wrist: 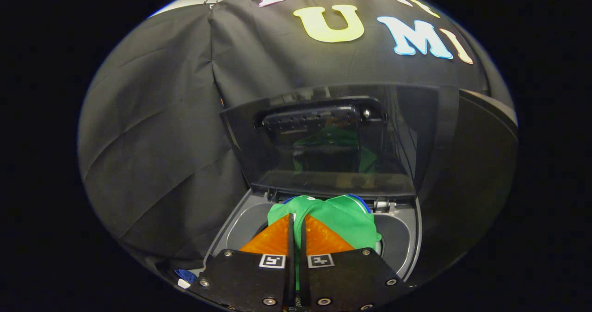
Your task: Put the clothes into the washing machine and then close the washing machine lid.
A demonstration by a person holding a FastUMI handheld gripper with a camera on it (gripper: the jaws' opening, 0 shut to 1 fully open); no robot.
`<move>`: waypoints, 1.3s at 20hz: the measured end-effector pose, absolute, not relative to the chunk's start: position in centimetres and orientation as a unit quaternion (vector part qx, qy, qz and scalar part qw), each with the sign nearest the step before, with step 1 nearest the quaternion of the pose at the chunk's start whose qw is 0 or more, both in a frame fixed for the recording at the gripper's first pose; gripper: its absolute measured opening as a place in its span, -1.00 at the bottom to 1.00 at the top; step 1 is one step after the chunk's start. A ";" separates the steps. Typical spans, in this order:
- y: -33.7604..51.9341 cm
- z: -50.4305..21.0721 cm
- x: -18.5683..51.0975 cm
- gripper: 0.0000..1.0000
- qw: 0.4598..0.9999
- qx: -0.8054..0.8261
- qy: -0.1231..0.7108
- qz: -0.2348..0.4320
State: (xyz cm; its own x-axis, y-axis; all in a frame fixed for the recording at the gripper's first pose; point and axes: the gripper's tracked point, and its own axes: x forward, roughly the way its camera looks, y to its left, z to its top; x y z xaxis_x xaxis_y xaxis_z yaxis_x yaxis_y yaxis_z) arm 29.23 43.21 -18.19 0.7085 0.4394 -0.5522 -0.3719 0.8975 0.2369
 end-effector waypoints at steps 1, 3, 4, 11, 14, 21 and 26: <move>43.4 -19.0 29.0 -0.89 0.919 0.052 0.322 0.221; 43.8 -20.4 28.0 -0.71 0.912 0.049 0.339 0.225; 43.9 -20.9 27.8 -0.64 0.913 0.044 0.339 0.223; 43.3 -24.0 26.3 0.92 0.906 0.011 0.376 0.196; 43.4 -24.3 25.9 0.92 0.905 0.005 0.378 0.195; 43.6 -22.4 27.0 0.92 0.918 -0.002 0.342 0.199; 42.9 -17.3 29.0 0.92 0.943 -0.003 0.277 0.187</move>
State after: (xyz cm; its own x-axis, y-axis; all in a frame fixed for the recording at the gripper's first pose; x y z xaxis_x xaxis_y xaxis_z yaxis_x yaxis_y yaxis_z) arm 29.01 42.89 -17.29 0.7770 0.3509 -0.5226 -0.3538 0.9301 0.0985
